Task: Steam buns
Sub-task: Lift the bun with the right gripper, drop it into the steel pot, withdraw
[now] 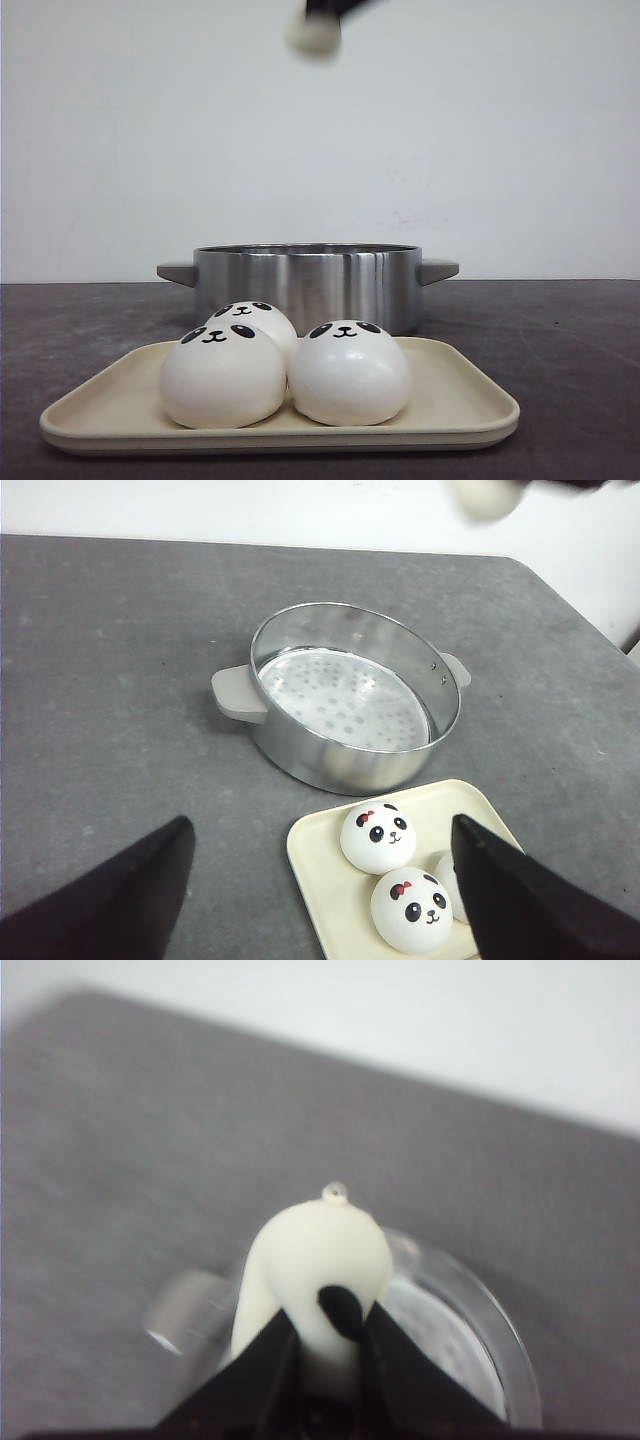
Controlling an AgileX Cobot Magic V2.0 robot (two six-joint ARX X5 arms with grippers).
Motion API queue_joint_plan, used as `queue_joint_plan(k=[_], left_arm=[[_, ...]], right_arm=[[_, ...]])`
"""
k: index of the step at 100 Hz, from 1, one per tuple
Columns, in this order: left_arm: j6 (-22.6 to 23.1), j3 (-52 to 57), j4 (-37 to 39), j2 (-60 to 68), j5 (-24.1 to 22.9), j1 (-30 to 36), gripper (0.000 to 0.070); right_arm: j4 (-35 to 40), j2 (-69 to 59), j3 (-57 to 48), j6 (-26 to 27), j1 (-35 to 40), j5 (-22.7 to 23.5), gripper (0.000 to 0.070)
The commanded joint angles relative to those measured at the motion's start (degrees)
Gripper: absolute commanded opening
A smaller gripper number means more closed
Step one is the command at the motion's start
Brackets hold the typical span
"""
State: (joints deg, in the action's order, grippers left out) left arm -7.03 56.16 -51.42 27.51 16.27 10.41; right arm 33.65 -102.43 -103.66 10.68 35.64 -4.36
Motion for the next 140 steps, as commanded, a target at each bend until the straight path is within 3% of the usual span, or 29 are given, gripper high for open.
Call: queue_joint_plan(k=[1, 37, 71, 77, 87, 97, 105, 140], left_arm=[[0.11, 1.01, 0.42, 0.17, -0.2, 0.15, 0.0468], [0.09, 1.01, -0.24, 0.17, -0.2, 0.15, 0.0468], [0.11, 1.01, -0.24, 0.17, -0.22, 0.15, 0.0468], [0.11, 1.01, -0.26, 0.17, -0.22, 0.15, 0.0468], [0.09, 1.01, -0.31, 0.17, -0.22, 0.15, 0.0468], [0.11, 1.01, -0.61, 0.17, -0.2, 0.15, 0.0469], [0.09, 1.01, -0.87, 0.17, -0.22, 0.15, 0.0469], [-0.35, 1.01, -1.42, 0.17, 0.11, 0.15, 0.0469]], right_arm=[[-0.48, -3.98, -0.52, -0.66, -0.57, -0.2, 0.0001], [-1.64, -20.26, -0.52, 0.7, -4.28, -0.57, 0.0001], [-5.16, -24.33, -0.5, 2.03, -5.03, -1.05, 0.0005], [-5.68, -24.33, -0.5, 2.54, -5.09, -1.84, 0.0061], [-6.43, -24.33, -0.5, 2.56, -5.25, -1.95, 0.0277], [-6.01, -24.33, -0.52, 2.78, -5.44, -1.81, 0.0434], [-5.38, -24.33, -0.52, 2.86, -5.51, -1.77, 0.0462], [1.62, -22.27, -2.84, 2.78, -6.03, -1.77, 0.0447]])
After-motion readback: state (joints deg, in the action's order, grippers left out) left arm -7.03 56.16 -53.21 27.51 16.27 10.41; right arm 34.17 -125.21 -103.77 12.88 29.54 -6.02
